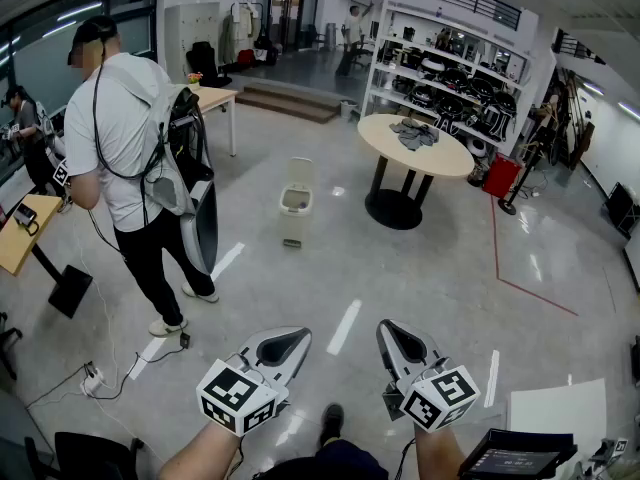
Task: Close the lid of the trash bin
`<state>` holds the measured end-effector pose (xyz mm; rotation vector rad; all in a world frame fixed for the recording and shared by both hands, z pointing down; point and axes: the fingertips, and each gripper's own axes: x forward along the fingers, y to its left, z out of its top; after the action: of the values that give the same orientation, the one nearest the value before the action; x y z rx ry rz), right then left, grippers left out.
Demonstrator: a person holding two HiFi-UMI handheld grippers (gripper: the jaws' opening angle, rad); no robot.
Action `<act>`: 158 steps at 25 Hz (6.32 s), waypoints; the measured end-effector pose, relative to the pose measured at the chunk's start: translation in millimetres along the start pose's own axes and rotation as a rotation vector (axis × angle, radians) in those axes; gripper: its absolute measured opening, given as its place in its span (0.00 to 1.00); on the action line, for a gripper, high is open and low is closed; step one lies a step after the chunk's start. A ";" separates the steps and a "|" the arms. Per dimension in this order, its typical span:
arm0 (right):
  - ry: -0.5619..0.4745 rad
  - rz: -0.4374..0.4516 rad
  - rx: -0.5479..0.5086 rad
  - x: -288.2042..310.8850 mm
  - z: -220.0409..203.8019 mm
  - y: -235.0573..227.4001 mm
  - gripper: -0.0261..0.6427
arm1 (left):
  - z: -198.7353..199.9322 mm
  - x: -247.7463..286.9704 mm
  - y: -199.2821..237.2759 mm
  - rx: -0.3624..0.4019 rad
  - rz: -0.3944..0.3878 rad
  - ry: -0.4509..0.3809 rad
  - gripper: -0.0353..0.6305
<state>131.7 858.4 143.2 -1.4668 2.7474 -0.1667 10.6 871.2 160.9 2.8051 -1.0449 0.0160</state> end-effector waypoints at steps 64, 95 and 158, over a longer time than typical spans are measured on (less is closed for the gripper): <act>0.024 0.211 -0.001 738.7 52.0 -479.9 0.05 | 117.3 562.6 653.2 -0.060 0.259 -0.076 0.04; 0.090 0.078 0.041 1042.5 18.5 -629.4 0.05 | 99.1 742.3 958.8 -0.128 0.190 0.038 0.04; 1.174 0.405 0.023 971.8 -578.1 -599.2 0.13 | -485.9 745.7 936.7 -0.149 -0.146 1.143 0.04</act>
<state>45.0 -230.3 810.1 -0.8574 3.7442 -1.4281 -14.5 -243.8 813.4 2.0994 -0.4925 1.2628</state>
